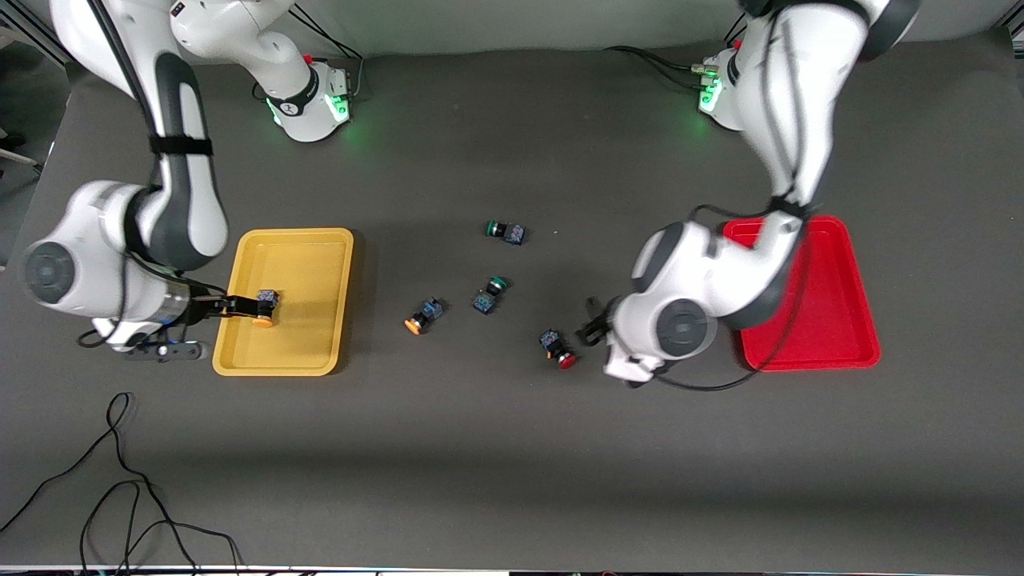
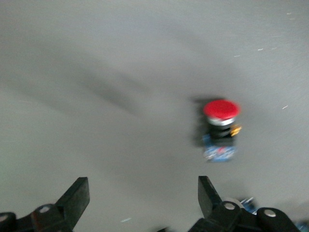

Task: Place red and yellow buttons in trays
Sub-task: 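Reach and grasp the second yellow button with the right gripper while left grasps red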

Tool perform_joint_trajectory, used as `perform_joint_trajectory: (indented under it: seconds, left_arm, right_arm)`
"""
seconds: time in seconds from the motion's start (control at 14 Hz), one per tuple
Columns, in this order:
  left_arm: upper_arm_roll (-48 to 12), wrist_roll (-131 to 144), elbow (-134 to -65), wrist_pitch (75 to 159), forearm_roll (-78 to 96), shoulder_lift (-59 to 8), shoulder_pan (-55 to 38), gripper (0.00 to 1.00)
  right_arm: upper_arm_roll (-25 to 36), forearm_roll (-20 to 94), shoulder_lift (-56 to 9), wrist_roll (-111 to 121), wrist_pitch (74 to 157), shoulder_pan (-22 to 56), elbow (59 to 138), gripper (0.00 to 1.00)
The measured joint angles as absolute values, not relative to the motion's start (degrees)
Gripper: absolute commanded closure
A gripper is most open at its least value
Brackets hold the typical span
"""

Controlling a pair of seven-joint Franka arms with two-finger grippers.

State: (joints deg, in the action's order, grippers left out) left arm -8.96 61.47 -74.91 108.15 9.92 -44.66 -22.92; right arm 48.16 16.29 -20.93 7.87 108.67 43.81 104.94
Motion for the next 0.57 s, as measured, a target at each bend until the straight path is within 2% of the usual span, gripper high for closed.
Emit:
perform_joint_trajectory:
  seconds: [0.21,0.57]
  left_arm:
    - [-9.0,69.3,-72.3,115.6,10.8,-50.1,-25.6,0.00]
    - [-8.9,71.7,-71.0,120.0,10.9,-52.9,-26.8,0.03]
  right_arm:
    - [47.8,16.2,-20.4,-0.7,104.2,46.8,99.0,0.00]
    - [47.0,20.0,-22.6,-23.0,109.1,58.9,98.8,0.00]
